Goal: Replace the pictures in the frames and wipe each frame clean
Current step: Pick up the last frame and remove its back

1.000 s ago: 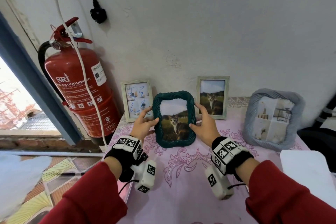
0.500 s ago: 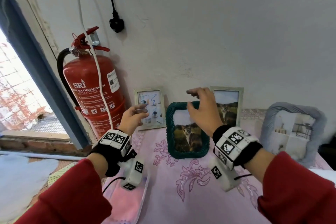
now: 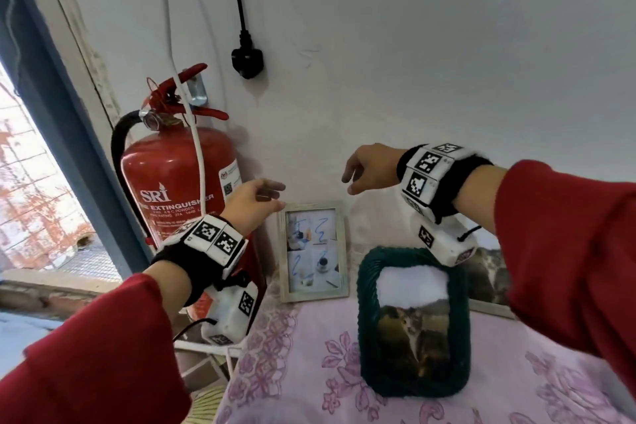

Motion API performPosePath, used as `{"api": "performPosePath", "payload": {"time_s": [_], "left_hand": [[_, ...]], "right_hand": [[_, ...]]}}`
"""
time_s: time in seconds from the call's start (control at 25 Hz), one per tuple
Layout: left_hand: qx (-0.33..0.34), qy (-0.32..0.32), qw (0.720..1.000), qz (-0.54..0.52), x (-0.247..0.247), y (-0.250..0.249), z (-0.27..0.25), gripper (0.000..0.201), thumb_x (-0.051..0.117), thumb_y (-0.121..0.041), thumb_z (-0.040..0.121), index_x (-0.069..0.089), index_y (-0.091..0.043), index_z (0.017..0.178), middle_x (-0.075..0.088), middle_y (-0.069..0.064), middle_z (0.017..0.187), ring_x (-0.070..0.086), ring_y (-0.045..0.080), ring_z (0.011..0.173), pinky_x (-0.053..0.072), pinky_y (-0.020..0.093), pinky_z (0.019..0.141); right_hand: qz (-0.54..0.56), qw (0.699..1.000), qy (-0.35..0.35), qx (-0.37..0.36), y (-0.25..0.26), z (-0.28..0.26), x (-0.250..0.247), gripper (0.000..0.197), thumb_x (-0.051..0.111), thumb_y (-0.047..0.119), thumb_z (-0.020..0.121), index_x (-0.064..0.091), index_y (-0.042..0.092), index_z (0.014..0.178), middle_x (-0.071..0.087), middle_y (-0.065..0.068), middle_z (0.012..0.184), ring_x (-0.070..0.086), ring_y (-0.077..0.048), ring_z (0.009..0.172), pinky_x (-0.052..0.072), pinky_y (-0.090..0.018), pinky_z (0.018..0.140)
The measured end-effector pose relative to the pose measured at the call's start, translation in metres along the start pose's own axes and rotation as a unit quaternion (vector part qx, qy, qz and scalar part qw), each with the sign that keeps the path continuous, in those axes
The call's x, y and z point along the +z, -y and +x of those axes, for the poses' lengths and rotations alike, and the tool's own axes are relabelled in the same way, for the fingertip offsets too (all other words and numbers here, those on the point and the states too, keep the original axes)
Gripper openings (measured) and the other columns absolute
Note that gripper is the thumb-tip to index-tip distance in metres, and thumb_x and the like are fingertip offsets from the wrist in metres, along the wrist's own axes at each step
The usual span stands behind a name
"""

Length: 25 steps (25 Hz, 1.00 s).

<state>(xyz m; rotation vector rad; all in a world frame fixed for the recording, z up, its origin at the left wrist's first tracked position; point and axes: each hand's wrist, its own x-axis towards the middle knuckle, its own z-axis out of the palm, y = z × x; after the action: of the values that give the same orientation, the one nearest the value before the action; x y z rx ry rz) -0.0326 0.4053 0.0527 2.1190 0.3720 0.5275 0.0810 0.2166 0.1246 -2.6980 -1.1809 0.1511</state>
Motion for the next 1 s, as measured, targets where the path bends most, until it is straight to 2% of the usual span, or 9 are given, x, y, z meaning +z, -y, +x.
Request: {"api": "performPosePath", "payload": {"time_s": [0.2,0.32,0.44,0.52,0.6,0.68,0.8,0.88,1.0], "left_hand": [[-0.023,0.036,0.998,0.049,0.017,0.022,0.031,0.041,0.067,-0.008,0.083,0.055,-0.009,0.123,0.055,0.008,0.112,0.053,0.018,0.1,0.045,0.029,0.088],[-0.027,0.05,0.993,0.106,0.027,0.034,0.036,0.039,0.068,-0.013,0.083,0.057,-0.012,0.121,0.054,0.006,0.104,0.051,0.015,0.09,0.044,0.023,0.077],[-0.025,0.041,0.996,0.07,0.029,0.037,0.035,0.03,0.067,-0.006,0.083,0.061,-0.005,0.112,0.06,0.005,0.091,0.056,0.011,0.072,0.049,0.015,0.054],[-0.025,0.042,0.998,0.043,0.028,0.034,0.031,0.027,0.067,-0.002,0.081,0.062,-0.002,0.108,0.06,0.004,0.083,0.056,0.009,0.067,0.05,0.013,0.048],[-0.018,0.047,0.998,0.033,0.025,0.028,0.026,0.027,0.068,-0.002,0.081,0.062,-0.001,0.107,0.061,0.009,0.086,0.058,0.014,0.071,0.052,0.018,0.051],[-0.001,0.036,0.999,0.038,0.019,0.018,0.021,0.027,0.068,-0.003,0.081,0.062,-0.001,0.107,0.061,0.018,0.095,0.059,0.021,0.078,0.054,0.024,0.057],[0.026,0.011,0.998,0.049,0.007,-0.005,0.011,0.026,0.068,-0.004,0.081,0.063,-0.002,0.106,0.061,0.025,0.104,0.059,0.032,0.086,0.056,0.041,0.071],[0.047,-0.002,0.997,0.056,-0.002,-0.023,0.002,0.025,0.068,-0.004,0.081,0.063,-0.003,0.105,0.06,0.024,0.103,0.06,0.035,0.089,0.054,0.047,0.078],[0.08,-0.025,0.994,0.073,-0.019,-0.056,-0.017,0.024,0.07,-0.006,0.08,0.064,-0.005,0.103,0.06,0.013,0.094,0.058,0.027,0.085,0.053,0.041,0.08]], "right_hand": [[-0.101,0.99,0.091,-0.025,0.001,0.058,0.021,0.052,0.068,0.027,0.084,0.052,0.012,0.131,0.056,-0.009,0.132,0.053,-0.025,0.119,0.04,-0.027,0.094],[-0.125,0.981,0.143,-0.042,0.0,0.074,0.033,0.059,0.07,0.029,0.082,0.049,0.011,0.134,0.054,-0.009,0.135,0.054,-0.026,0.119,0.041,-0.028,0.091],[-0.119,0.981,0.139,-0.059,-0.001,0.078,0.035,0.049,0.074,0.025,0.078,0.059,0.01,0.123,0.064,-0.01,0.121,0.06,-0.025,0.108,0.044,-0.027,0.084],[-0.119,0.983,0.129,-0.061,0.0,0.074,0.033,0.042,0.076,0.022,0.077,0.064,0.01,0.115,0.068,-0.011,0.113,0.062,-0.025,0.101,0.045,-0.026,0.079],[-0.116,0.983,0.127,-0.061,0.001,0.068,0.028,0.038,0.076,0.019,0.077,0.065,0.009,0.112,0.068,-0.012,0.111,0.062,-0.025,0.097,0.044,-0.025,0.076],[-0.113,0.985,0.116,-0.064,0.006,0.058,0.019,0.037,0.075,0.017,0.078,0.064,0.007,0.112,0.068,-0.013,0.111,0.062,-0.026,0.102,0.044,-0.023,0.073],[-0.104,0.989,0.078,-0.073,0.014,0.038,-0.003,0.036,0.074,0.015,0.079,0.064,0.006,0.112,0.068,-0.014,0.111,0.061,-0.025,0.106,0.04,-0.018,0.062],[-0.107,0.99,0.053,-0.075,0.02,0.021,-0.018,0.035,0.072,0.016,0.08,0.064,0.008,0.113,0.067,-0.013,0.112,0.06,-0.024,0.106,0.042,-0.021,0.07],[-0.114,0.991,0.005,-0.075,0.032,-0.012,-0.039,0.031,0.069,0.017,0.083,0.064,0.012,0.113,0.065,-0.01,0.113,0.058,-0.024,0.108,0.045,-0.028,0.085]]}}
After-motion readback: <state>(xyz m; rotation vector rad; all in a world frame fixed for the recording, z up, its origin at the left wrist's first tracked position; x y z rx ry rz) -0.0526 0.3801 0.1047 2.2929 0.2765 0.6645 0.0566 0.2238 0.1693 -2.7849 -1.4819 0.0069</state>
